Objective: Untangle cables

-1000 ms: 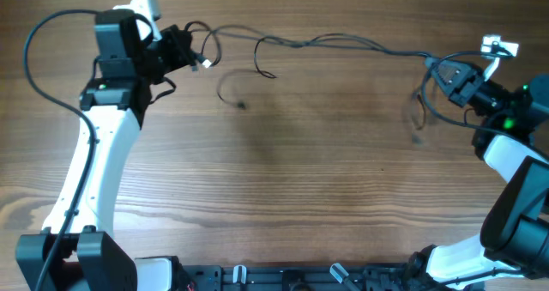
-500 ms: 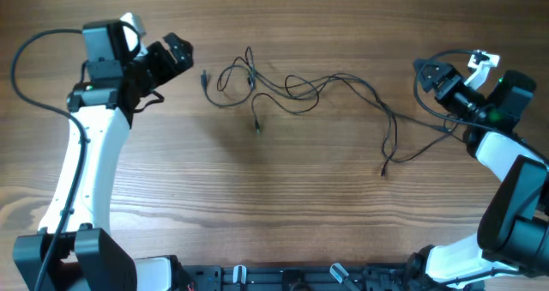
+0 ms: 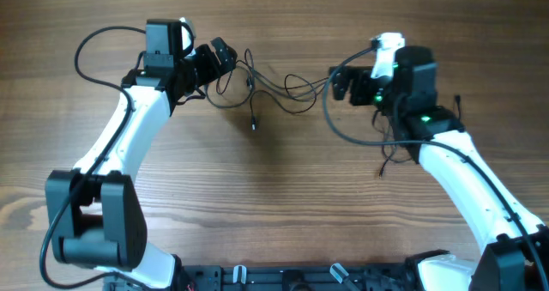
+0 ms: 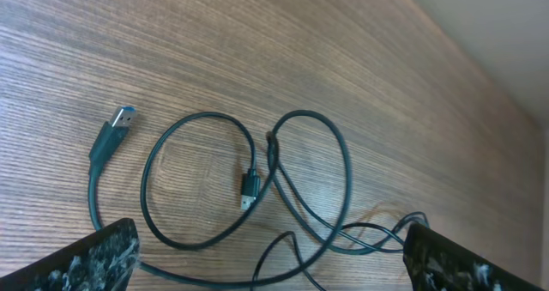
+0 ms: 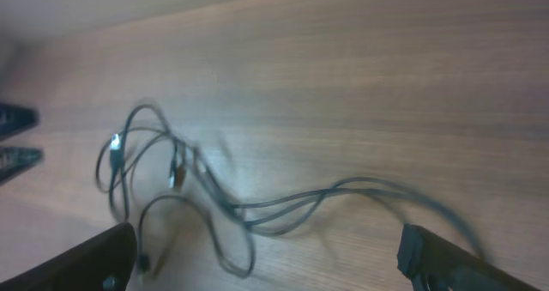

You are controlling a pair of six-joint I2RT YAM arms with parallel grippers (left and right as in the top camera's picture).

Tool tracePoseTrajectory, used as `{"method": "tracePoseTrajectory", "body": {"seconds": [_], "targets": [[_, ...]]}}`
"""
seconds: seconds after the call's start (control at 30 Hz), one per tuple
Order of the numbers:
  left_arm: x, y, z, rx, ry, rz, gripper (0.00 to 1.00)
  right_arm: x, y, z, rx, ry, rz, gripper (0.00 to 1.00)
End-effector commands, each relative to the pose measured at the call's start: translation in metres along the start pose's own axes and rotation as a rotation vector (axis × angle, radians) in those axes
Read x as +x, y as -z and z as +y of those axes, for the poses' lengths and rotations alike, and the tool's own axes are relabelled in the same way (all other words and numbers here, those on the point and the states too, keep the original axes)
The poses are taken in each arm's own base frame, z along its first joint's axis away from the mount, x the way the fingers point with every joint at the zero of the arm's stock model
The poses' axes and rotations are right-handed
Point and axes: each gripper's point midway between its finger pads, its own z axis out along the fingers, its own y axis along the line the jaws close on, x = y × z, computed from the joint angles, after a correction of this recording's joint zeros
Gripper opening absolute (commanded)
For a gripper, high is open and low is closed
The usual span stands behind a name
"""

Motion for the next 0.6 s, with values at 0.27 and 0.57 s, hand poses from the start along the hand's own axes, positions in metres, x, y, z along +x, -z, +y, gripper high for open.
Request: {"method": "tracePoseTrajectory", "body": {"seconds": [0.27, 0.57], "targets": [[0.003, -0.012, -0.002, 0.01, -0.002, 0.005, 1.0, -0.007, -0.053, 0.036, 0.025, 0.189, 0.221, 1.0], [0.017, -0.017, -0.019, 0.029, -0.037, 0.032, 1.0, 0.043, -0.111, 0.062, -0.005, 0.215, 0.445, 0.61]]}}
